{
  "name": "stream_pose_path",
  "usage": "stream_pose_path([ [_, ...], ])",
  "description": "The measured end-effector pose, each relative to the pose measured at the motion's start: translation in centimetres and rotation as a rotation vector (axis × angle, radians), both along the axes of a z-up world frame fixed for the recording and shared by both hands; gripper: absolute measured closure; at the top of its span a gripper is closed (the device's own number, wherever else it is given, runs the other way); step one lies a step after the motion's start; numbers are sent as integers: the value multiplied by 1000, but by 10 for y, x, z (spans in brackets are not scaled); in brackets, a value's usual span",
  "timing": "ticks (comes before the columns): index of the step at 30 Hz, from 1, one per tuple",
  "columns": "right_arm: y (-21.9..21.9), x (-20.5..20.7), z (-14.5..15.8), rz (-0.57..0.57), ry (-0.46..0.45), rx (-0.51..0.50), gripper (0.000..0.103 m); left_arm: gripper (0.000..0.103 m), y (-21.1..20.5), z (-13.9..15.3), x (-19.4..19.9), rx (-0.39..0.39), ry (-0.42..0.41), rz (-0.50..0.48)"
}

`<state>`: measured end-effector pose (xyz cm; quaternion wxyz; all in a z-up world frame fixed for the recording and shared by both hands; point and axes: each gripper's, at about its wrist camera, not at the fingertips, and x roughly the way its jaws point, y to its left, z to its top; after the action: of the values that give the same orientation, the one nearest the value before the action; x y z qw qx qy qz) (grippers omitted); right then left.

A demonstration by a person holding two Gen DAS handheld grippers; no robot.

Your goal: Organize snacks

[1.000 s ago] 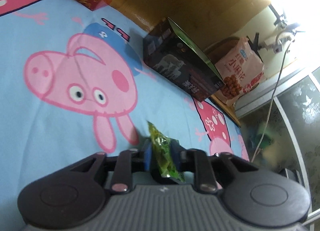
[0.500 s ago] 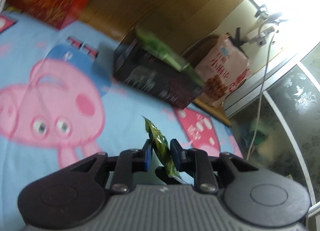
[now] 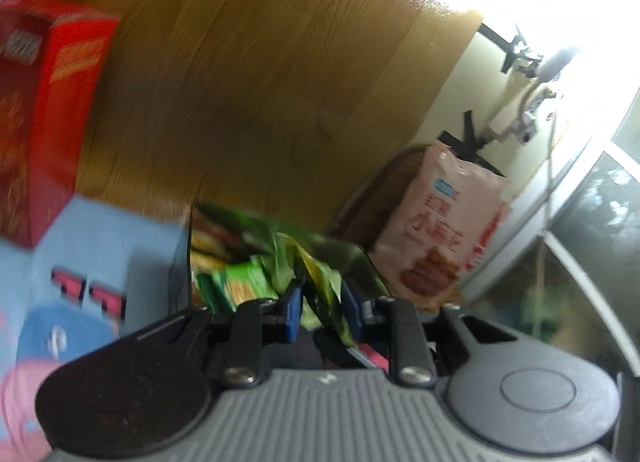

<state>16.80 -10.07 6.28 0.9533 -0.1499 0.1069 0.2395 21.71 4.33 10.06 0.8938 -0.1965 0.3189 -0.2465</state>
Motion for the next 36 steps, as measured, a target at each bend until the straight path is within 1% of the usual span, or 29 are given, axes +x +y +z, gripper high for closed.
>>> stream_pose_path([
  [1,1,9,0,-7,3,2,83,80,-4,-1,7,26,-12,13],
  [3,5,26,-3,-28,4,0,82,77,-14,-3,19,104,-30,42],
  [4,7,32,-6,-41,9,-8,79,74,-17,-5,23,137,-30,54],
  [5,8,37,-9,-51,19,-15,72,73,-21,-8,25,167,-27,68],
  [7,2,34,-12,-59,22,3,68,73,-23,-13,25,185,-31,69],
  [8,-1,30,-13,-53,22,13,63,72,-24,-15,23,197,-37,75],
  [10,-8,19,-16,-55,18,35,59,72,-23,-20,17,226,-42,93],
  [15,-25,-13,-21,-50,75,121,59,72,-19,-20,-13,234,-61,118],
  [17,-32,-28,-25,-63,107,153,59,68,-19,-17,-28,255,-74,132],
  [19,-39,-40,-28,-73,144,193,59,66,-18,-16,-45,282,-79,140],
  [21,-43,-55,-32,-85,179,235,59,66,-19,-19,-62,303,-78,138],
  [22,-44,-56,-35,-88,198,255,59,66,-20,-21,-69,312,-75,135],
  [26,-54,-77,-46,-124,263,307,59,65,-24,-40,-98,345,-25,130],
  [28,-57,-86,-50,-143,280,313,59,65,-26,-52,-107,350,9,130],
  [32,-64,-98,-52,-157,304,355,58,65,-28,-73,-127,384,58,147],
  [36,-67,-107,-56,-169,318,374,58,62,-26,-84,-142,409,63,176],
])
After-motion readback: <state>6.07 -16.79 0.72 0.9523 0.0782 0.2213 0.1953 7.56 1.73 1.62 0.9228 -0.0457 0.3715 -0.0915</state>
